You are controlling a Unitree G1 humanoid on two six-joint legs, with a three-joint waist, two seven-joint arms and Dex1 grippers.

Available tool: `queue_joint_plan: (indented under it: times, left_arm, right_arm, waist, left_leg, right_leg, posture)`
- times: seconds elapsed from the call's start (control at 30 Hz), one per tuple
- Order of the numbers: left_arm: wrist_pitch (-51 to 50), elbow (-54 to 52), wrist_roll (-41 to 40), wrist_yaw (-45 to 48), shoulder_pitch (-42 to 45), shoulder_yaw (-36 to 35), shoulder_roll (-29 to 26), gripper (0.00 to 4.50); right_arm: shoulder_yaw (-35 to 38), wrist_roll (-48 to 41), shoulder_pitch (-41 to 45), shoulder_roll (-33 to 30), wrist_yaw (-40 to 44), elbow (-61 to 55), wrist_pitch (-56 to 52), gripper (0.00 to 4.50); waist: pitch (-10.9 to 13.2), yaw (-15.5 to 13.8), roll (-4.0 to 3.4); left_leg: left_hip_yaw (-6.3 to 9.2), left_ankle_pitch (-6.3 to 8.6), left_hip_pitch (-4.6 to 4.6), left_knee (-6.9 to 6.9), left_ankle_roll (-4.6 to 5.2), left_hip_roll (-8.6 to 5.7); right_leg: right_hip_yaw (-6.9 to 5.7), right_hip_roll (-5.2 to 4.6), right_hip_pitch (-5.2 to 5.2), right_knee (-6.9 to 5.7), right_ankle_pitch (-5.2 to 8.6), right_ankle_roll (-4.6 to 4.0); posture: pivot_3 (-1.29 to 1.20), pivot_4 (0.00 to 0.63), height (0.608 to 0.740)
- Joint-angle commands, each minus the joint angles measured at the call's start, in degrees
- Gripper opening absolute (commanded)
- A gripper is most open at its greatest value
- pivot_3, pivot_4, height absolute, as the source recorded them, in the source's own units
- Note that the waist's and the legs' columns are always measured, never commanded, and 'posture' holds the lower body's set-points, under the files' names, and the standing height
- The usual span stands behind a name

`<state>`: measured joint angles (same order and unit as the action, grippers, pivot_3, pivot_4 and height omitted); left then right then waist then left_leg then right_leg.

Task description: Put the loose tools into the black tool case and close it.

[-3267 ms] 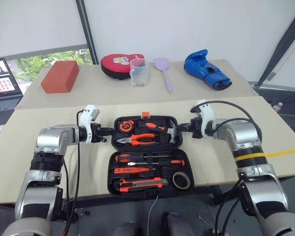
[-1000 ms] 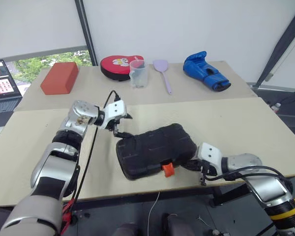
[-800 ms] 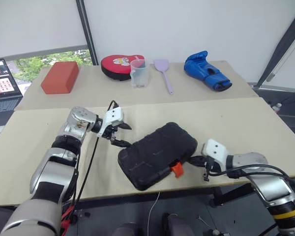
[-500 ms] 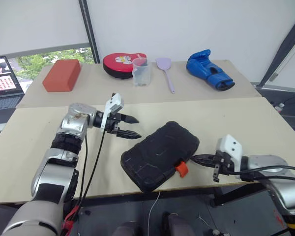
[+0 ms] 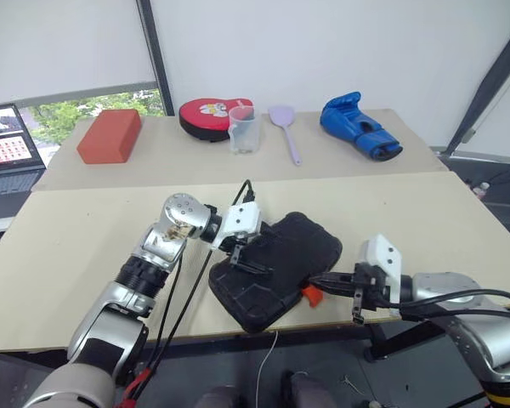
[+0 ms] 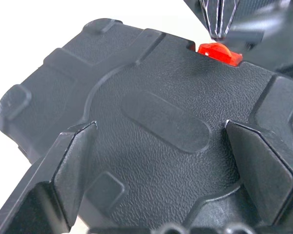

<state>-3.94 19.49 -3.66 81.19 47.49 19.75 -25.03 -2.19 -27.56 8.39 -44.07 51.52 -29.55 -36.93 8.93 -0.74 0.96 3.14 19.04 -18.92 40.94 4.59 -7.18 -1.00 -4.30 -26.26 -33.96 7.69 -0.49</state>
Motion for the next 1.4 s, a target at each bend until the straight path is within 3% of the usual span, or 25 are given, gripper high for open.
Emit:
queue_joint_plan:
  times: [0.03, 0.33, 0.53, 0.8, 1.07, 1.17, 1.33, 1.4]
  left_arm:
    - [0.0, 1.7, 3.8, 0.6, -2.8, 4.2, -1.2, 4.50]
    - [-0.7, 1.6, 3.1, 0.0, -2.2, 3.6, -0.8, 4.50]
    - [1.1, 1.3, 3.4, 1.0, -1.8, 5.0, 0.0, 4.50]
    - [9.9, 6.1, 7.4, 0.3, -0.3, 8.0, 0.3, 4.50]
    - [5.0, 7.1, 4.4, 1.3, -0.2, 6.7, 1.8, 4.50]
    - [2.7, 6.7, 2.8, 2.3, -0.2, 5.8, 2.2, 3.75]
    - [0.4, 6.1, 2.2, 3.7, -0.2, 5.6, 1.7, 2.02]
    - [0.5, 6.1, 2.3, 3.9, -0.4, 5.6, 1.4, 1.61]
  right_arm:
    - [-2.1, 2.6, -0.4, -1.8, 0.1, 0.1, 0.6, 0.06]
    - [2.0, 0.4, -7.9, -4.3, 0.5, -4.2, 0.0, 0.06]
    - [-1.5, 3.8, -8.9, -3.3, -0.9, -2.3, 1.5, 0.06]
    - [-5.1, 9.6, -3.1, -0.4, -2.6, 4.7, 5.8, 0.06]
    - [-0.5, 2.4, 3.6, 1.4, -1.6, 0.9, 0.6, 0.06]
    - [-1.0, 2.3, 4.4, 1.4, -1.4, 1.1, 0.2, 0.00]
    - [-1.4, 2.8, 4.1, 1.4, -1.2, 1.5, 0.3, 0.00]
    - [-1.2, 2.5, 4.3, 1.4, -1.1, 1.2, -0.2, 0.00]
  waist:
    - [-0.1, 0.0, -0.03]
    - [-0.4, 0.0, -0.08]
    - [-0.4, 0.0, -0.10]
    - [-0.6, -0.2, -0.07]
    - [-0.7, 0.2, -0.06]
    - [-0.7, 0.3, -0.06]
    - [-0.7, 0.3, -0.06]
    - [-0.7, 0.3, -0.06]
  left_leg:
    - [0.00, 0.00, 0.01, 0.00, 0.01, 0.00]
    - [0.00, 0.00, 0.02, -0.01, -0.02, 0.00]
    - [-0.01, 0.02, 0.04, 0.00, -0.04, 0.00]
    - [-0.02, 0.13, 0.07, 0.01, -0.25, -0.05]
    - [-0.03, 0.09, 0.13, 0.00, -0.17, 0.00]
    - [-0.03, -0.01, 0.12, -0.01, 0.00, 0.02]
    - [-0.03, -0.01, 0.12, -0.02, 0.02, 0.02]
    - [-0.03, -0.01, 0.12, -0.02, 0.02, 0.02]
  right_leg:
    - [0.01, 0.01, 0.00, -0.01, 0.01, 0.01]
    - [0.02, 0.02, 0.00, -0.01, 0.02, 0.02]
    - [0.05, 0.02, 0.04, -0.01, 0.05, 0.07]
    - [0.07, -0.01, 0.09, 0.01, 0.07, 0.09]
    - [0.10, 0.02, 0.10, -0.03, 0.08, 0.12]
    - [0.10, 0.05, 0.07, -0.06, 0.08, 0.13]
    - [0.10, 0.05, 0.07, -0.06, 0.09, 0.15]
    - [0.10, 0.05, 0.06, -0.06, 0.09, 0.15]
  posture:
    - [0.00, 0.150, 0.740]
    - [0.00, 0.150, 0.740]
    - [0.00, 0.150, 0.740]
    - [0.00, 0.150, 0.740]
    - [0.00, 0.150, 0.740]
    - [0.00, 0.150, 0.740]
    - [0.00, 0.150, 0.740]
    - [0.00, 0.150, 0.740]
